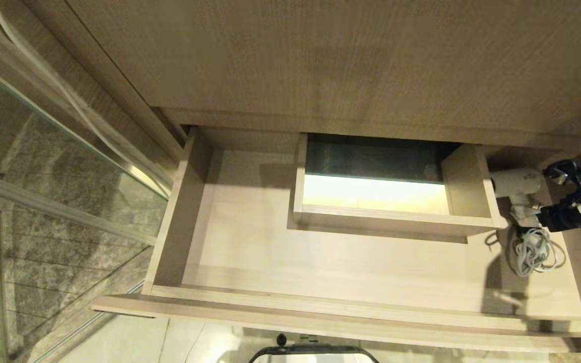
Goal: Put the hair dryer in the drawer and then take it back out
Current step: Take the hairdryer out
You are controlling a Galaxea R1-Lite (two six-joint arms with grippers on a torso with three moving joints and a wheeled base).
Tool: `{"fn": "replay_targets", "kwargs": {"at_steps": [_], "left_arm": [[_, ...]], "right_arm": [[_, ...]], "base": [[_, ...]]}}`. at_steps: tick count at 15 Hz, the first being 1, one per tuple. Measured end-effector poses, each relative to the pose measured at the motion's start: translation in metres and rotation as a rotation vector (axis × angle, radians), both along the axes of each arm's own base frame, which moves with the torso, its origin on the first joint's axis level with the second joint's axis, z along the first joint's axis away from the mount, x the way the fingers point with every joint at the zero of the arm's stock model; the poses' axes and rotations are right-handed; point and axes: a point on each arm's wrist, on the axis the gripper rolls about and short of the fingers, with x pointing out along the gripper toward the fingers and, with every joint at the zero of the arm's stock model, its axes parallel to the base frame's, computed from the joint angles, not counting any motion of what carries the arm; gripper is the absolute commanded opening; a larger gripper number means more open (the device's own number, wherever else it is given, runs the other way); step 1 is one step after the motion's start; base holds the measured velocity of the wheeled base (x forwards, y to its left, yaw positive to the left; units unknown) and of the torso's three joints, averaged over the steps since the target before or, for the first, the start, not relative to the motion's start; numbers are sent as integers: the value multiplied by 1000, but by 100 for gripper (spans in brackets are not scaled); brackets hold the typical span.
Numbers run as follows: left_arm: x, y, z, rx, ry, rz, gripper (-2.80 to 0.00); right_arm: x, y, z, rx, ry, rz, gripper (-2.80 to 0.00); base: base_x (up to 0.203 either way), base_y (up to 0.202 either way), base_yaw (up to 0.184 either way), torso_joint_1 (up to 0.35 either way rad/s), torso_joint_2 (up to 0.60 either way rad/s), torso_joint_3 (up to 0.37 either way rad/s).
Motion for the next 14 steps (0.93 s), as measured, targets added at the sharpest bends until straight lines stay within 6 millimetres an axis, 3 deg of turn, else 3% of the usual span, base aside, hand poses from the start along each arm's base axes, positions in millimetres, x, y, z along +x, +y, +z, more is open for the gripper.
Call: {"fn": "replay_targets", "kwargs": {"at_steps": [7, 8, 14], "left_arm": [[0, 0, 0, 0, 0, 0, -280], [0, 0, 0, 0, 0, 0, -280], [0, 0, 0, 0, -1, 0, -280]], "right_arm": [[35, -17, -29, 40, -6, 18, 0], [40, -17, -33, 44, -10, 26, -280], [56, -13, -41, 65, -44, 87, -280]], "base": [[0, 0, 0, 0, 0, 0], [0, 0, 0, 0, 0, 0], [0, 0, 0, 0, 0, 0]]}}
